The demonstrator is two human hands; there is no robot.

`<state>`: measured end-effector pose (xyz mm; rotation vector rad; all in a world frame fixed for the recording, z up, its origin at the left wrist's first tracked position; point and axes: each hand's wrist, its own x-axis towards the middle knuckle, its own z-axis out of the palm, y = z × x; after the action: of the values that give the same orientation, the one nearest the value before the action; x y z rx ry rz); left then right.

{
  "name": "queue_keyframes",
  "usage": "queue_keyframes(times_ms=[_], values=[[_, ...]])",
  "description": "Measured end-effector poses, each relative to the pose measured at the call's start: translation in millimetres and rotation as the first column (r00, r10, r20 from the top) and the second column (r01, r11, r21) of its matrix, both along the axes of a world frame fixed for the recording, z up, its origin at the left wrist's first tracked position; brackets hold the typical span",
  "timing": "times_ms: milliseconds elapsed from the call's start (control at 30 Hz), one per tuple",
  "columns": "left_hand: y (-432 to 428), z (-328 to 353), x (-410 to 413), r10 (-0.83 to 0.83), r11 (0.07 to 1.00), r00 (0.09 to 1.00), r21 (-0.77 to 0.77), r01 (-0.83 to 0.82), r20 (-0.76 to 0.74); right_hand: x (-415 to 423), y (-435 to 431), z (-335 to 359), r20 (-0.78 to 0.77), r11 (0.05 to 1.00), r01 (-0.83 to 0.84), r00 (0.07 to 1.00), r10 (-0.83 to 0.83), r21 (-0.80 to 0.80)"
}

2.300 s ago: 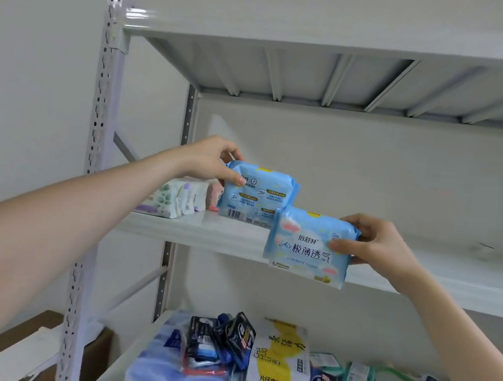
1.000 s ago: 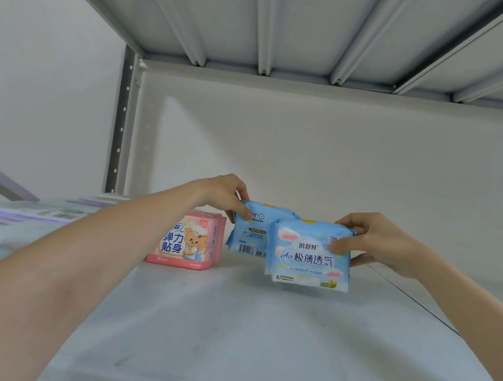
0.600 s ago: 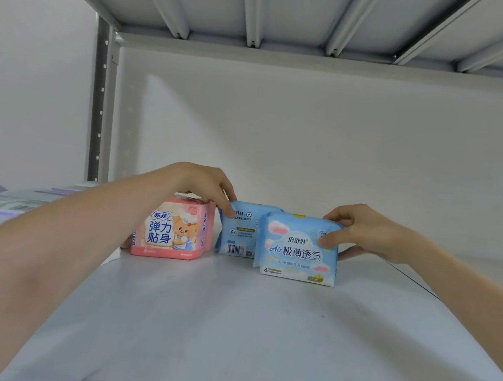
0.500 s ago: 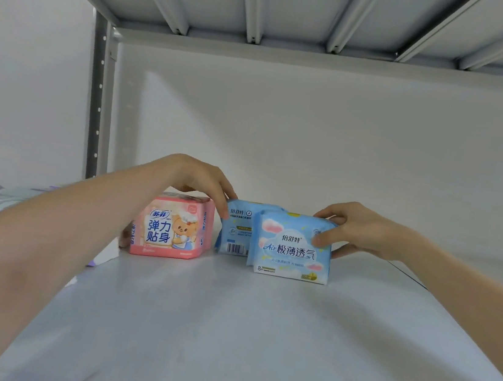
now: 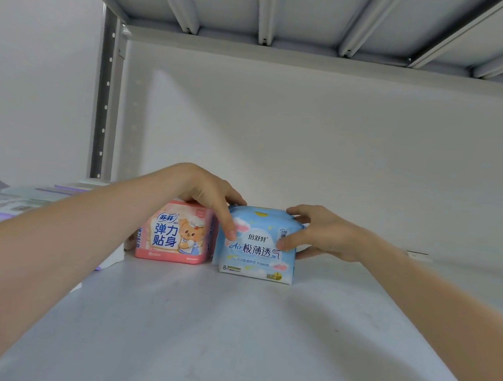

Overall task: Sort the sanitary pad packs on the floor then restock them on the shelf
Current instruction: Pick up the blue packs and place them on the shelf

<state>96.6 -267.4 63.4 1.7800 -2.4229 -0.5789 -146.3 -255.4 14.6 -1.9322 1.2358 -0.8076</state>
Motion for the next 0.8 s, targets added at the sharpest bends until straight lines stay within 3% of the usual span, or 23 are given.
queue_keyframes(times_ms=[467,800], values=[[8,-9,2,0.031,0.981,0.999,-0.191,-0.026,0.022,-2,-3,-2,-0.01,0.998,0.01,1.0,-0.011,-0.056],[23,-22,2,0.049,0.95,0.999,-0.309,-0.049,-0.009,0,11,-5,-0.125,0.984,0.11,0.984,-0.128,-0.143]])
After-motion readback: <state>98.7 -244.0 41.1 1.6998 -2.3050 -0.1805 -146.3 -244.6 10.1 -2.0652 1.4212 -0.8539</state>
